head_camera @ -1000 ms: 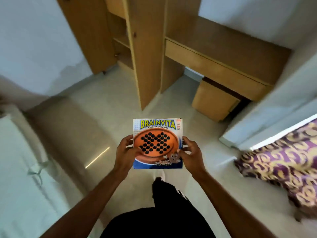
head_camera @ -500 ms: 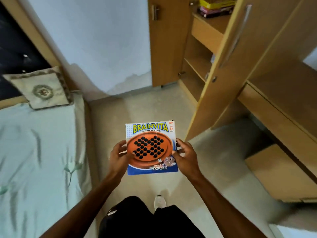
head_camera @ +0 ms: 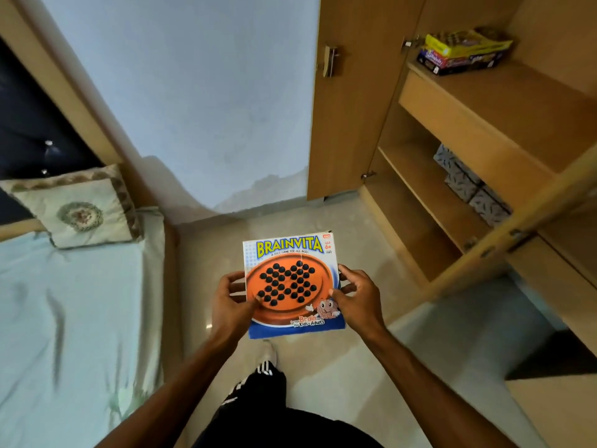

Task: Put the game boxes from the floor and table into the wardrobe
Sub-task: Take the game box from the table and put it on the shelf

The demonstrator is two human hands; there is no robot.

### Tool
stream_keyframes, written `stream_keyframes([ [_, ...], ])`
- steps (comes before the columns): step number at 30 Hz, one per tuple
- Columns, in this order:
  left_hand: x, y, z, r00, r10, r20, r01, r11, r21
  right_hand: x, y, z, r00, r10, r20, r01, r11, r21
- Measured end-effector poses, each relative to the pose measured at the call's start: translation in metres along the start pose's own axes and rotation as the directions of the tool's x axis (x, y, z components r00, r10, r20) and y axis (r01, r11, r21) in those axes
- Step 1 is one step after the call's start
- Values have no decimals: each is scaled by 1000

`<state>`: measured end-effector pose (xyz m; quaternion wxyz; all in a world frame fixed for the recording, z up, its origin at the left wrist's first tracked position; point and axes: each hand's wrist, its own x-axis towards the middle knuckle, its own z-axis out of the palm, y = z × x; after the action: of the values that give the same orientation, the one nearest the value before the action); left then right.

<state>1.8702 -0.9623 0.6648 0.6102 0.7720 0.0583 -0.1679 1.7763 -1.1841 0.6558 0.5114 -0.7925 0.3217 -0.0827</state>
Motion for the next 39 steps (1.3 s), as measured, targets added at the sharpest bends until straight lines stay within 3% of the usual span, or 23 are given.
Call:
stream_keyframes([
  [7, 151, 85, 42, 986, 36, 165, -39, 999, 13, 134, -53, 5, 985, 71, -160, -64, 997, 50],
  [15, 289, 163, 153, 938, 76, 339, -100, 994, 53, 277, -66, -36, 929, 173, -327, -137, 982, 128],
  [22, 401, 233, 296, 890, 90, 447, -142, 986, 83, 418, -59, -108, 863, 247, -441, -187, 966, 176],
  [33, 518, 338, 523, 751, 136, 646, -221, 974, 52, 598, -59, -252, 738, 293, -608, -225, 956, 187],
  [39, 576, 413, 650, 720, 216, 660, -325, 944, 46, 717, -59, -334, 725, 254, -640, -137, 964, 228],
])
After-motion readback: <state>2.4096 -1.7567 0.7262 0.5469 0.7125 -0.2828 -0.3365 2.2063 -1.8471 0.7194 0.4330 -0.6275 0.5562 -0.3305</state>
